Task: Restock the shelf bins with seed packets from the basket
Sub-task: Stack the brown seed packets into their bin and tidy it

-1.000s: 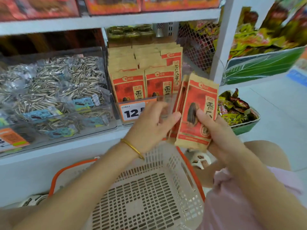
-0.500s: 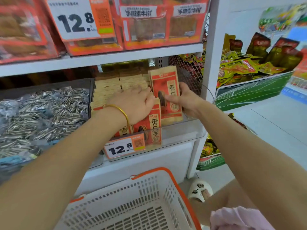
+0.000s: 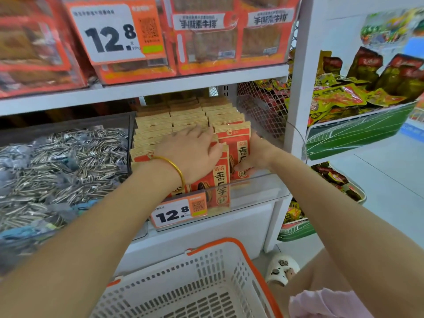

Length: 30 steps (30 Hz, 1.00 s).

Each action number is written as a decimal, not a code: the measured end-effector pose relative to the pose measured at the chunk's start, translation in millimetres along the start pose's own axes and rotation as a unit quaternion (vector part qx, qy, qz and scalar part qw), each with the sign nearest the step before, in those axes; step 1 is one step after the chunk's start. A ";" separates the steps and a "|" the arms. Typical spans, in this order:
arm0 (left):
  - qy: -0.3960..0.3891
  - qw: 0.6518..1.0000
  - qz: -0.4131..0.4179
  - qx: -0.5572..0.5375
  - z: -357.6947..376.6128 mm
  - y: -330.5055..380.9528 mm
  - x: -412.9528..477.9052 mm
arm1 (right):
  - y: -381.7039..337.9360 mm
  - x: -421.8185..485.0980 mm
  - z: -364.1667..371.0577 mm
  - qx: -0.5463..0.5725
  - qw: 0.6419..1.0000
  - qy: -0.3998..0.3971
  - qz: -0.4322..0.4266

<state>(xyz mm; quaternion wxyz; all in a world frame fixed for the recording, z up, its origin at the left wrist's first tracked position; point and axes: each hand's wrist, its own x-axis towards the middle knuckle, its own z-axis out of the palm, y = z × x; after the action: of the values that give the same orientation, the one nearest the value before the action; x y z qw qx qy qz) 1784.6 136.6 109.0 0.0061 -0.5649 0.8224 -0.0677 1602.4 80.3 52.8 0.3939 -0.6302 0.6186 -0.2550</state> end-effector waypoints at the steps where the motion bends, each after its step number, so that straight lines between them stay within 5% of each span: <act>1: 0.001 1.000 -0.001 0.000 0.1 -0.1 0.1 | 0.9 0.3 -1.4 -0.013 1.000 -0.013 0.002; 9: 0.028 1.000 -0.003 -0.007 -2.9 1.9 -3.8 | -2.0 -12.2 -6.7 -0.090 0.995 0.046 0.025; 12: 0.149 0.988 0.030 -0.012 -5.1 4.4 -20.9 | -8.8 -37.2 -8.8 -0.144 0.977 0.159 0.003; 16: 0.348 0.924 0.133 -0.087 16.1 8.9 -77.8 | -19.3 -106.9 12.6 -0.108 0.946 0.275 -0.133; 19: 0.320 0.921 0.183 -0.128 68.1 8.0 -133.2 | -15.3 -141.5 59.3 -0.118 0.959 0.169 -0.195; 23: 0.109 0.971 0.173 -0.127 168.0 -21.1 -192.7 | 19.3 -127.2 152.0 -0.186 0.971 -0.087 -0.125; 26: -0.064 0.984 0.100 -0.132 225.5 -43.8 -220.7 | 66.1 -113.9 229.8 -0.258 0.930 -0.252 -0.072; 30: -0.258 0.957 0.001 -0.130 277.5 -55.8 -231.4 | 142.0 -123.8 314.2 -0.307 0.837 -0.453 -0.002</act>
<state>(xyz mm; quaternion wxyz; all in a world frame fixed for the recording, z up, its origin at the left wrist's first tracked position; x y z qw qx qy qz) 1944.1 303.1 -174.7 0.1444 -0.5581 0.7951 0.1881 1761.3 269.3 -217.8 0.4158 -0.7654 0.4162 0.2609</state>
